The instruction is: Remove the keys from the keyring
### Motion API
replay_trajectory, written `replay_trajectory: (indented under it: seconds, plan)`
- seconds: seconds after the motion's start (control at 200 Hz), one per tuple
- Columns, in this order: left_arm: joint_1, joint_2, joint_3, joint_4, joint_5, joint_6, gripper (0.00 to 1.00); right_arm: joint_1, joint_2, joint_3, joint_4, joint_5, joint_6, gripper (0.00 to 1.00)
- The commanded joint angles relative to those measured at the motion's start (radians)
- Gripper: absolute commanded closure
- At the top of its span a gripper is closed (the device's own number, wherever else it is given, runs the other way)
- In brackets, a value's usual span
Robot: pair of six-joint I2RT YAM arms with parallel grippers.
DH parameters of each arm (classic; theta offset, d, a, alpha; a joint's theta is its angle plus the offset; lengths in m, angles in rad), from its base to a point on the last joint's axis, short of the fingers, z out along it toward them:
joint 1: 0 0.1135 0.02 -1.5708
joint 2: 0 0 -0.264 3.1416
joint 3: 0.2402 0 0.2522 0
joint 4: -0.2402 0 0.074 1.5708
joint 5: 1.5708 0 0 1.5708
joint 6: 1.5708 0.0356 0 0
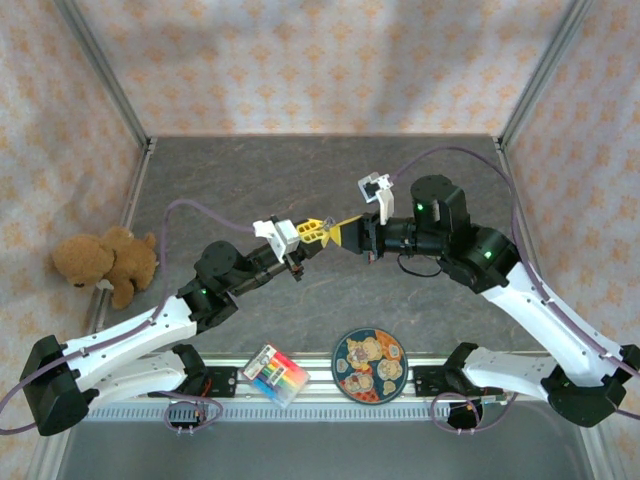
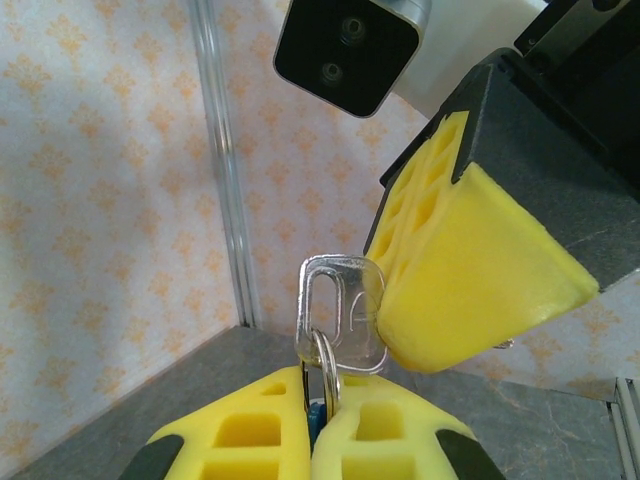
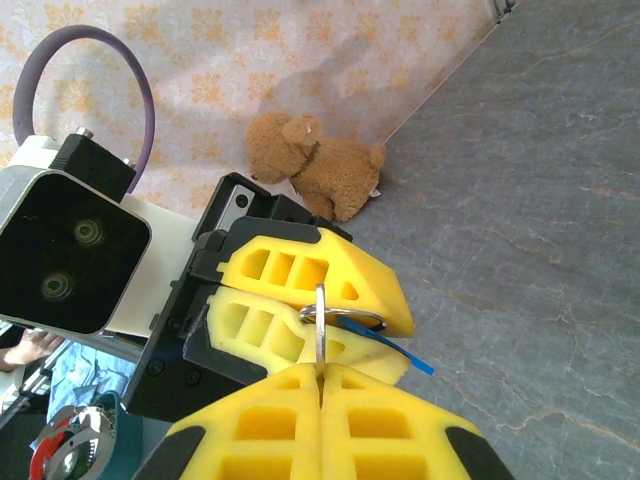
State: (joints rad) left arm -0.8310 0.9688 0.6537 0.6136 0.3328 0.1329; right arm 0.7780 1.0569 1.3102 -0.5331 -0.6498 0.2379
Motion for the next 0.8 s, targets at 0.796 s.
replay_trajectory:
  seconds: [0.796]
  plan:
    - [0.035,-0.048,0.136,-0.199,0.062,0.028,1.00,0.021,-0.189,-0.152,0.097,0.136,-0.142,0.81]
